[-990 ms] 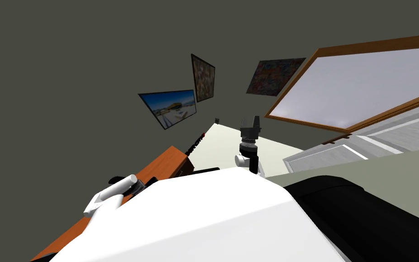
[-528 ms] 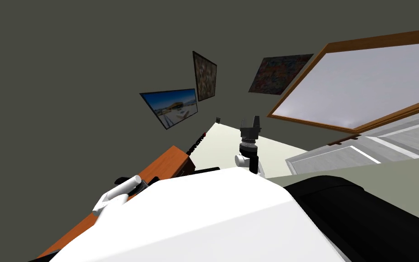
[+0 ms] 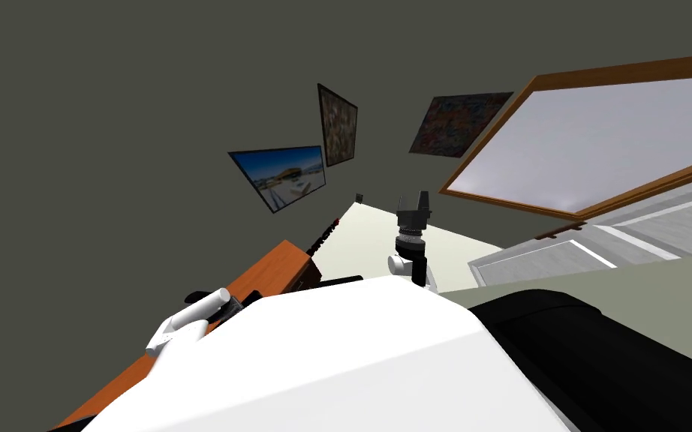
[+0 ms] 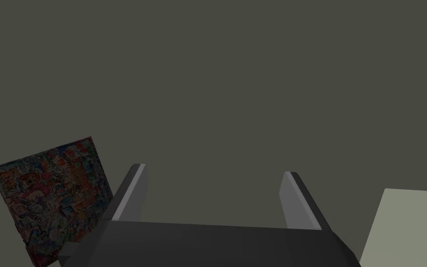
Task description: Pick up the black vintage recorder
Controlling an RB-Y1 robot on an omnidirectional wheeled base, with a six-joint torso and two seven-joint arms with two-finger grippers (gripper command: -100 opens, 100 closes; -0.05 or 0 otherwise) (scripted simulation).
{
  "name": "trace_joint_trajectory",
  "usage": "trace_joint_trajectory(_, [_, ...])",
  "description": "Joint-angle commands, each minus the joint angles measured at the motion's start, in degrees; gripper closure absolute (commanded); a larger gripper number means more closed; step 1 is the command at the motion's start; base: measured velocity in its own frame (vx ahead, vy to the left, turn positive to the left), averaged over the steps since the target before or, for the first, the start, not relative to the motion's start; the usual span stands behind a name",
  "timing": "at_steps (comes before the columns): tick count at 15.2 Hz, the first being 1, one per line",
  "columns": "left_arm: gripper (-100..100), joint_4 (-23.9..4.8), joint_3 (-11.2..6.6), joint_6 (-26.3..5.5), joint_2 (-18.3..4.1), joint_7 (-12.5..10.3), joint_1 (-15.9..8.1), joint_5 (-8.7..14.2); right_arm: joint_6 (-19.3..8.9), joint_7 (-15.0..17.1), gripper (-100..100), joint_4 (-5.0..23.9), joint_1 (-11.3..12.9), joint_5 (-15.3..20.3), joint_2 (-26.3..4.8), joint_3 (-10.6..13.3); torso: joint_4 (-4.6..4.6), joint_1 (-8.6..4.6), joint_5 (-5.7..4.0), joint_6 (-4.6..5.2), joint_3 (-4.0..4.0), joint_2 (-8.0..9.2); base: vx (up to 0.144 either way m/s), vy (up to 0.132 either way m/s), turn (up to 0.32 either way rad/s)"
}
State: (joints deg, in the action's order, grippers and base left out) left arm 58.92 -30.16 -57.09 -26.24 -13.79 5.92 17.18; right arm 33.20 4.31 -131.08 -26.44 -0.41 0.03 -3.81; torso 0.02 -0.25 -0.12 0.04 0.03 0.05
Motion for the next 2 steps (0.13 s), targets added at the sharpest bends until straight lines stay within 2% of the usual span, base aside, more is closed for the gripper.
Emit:
trace_joint_trajectory(1, [100, 1.27, -0.40, -1.85, -0.64, 0.00, 0.28, 0.25, 0.00, 0.00, 0, 0.00, 0.00, 0.00, 0.00, 0.00, 0.00, 0.00, 0.00, 0.00, 0.00, 0.00, -0.008, -0.071, -0.027])
trace_joint_trajectory(2, [100, 0.75, -0.17, -0.85, -0.23, -0.08, 0.17, 0.07, 0.00, 0.00, 0, 0.00, 0.00, 0.00, 0.00, 0.00, 0.00, -0.08, -0.03, 0.00, 0.00, 0.00, -0.005, -0.044, -0.004])
